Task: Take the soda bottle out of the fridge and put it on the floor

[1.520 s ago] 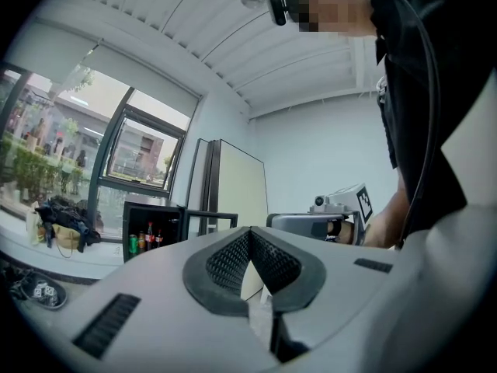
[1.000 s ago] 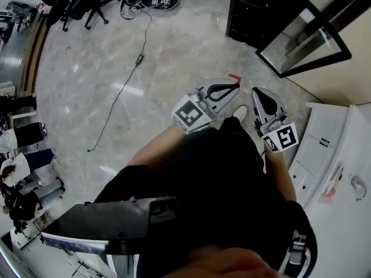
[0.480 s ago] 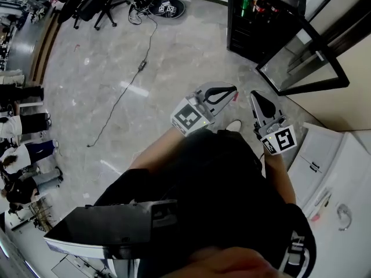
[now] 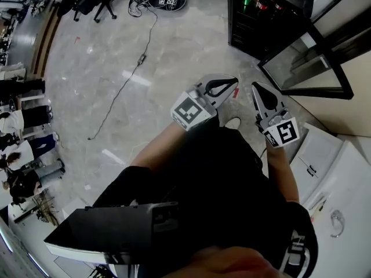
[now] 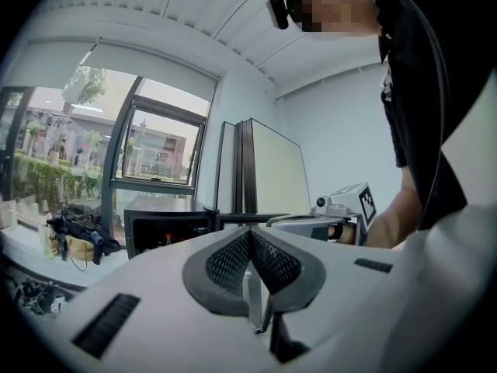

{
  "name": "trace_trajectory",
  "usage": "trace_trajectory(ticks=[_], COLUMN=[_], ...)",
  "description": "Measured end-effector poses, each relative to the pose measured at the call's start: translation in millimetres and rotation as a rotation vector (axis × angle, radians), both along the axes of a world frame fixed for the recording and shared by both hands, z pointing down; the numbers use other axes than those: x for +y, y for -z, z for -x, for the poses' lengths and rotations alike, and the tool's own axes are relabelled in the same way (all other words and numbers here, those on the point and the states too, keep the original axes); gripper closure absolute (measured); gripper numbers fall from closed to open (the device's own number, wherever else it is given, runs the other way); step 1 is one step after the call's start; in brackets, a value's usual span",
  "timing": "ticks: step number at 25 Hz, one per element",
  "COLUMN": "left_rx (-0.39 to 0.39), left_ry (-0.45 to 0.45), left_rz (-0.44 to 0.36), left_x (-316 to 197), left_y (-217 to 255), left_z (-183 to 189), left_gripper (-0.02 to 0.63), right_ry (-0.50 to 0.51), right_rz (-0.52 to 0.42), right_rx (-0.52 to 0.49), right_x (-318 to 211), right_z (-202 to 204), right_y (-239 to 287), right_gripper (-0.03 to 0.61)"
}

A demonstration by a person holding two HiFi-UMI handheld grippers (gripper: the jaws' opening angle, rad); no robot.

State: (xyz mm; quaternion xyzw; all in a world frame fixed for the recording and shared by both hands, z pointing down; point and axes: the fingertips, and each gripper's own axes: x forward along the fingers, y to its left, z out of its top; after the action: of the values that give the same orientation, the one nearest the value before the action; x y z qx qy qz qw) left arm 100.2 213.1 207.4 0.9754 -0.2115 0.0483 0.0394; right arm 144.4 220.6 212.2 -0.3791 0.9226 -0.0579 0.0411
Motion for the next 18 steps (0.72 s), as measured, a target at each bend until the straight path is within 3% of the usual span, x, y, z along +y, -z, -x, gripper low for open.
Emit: trace_trajectory(ticks=[10,18], left_rx=[0.070,0.043], left_ry=[-0.097,-0.151], left_rz=[0.028,0.064], left_x=[-106.0,-197.6], left_y=[-5.8,-38.7], left_z=[9.0,25.6], left_gripper=[0.609,0.609], right_ry=[-0.095,-0.190], right_rz=[0.071,0.109], right_rx=[0.066,0.125], right_x=[-103.8,-193.2], right_z=[8.0,13.2], right_y=[-19.0,-42.9], right_gripper=[0.566,0.565])
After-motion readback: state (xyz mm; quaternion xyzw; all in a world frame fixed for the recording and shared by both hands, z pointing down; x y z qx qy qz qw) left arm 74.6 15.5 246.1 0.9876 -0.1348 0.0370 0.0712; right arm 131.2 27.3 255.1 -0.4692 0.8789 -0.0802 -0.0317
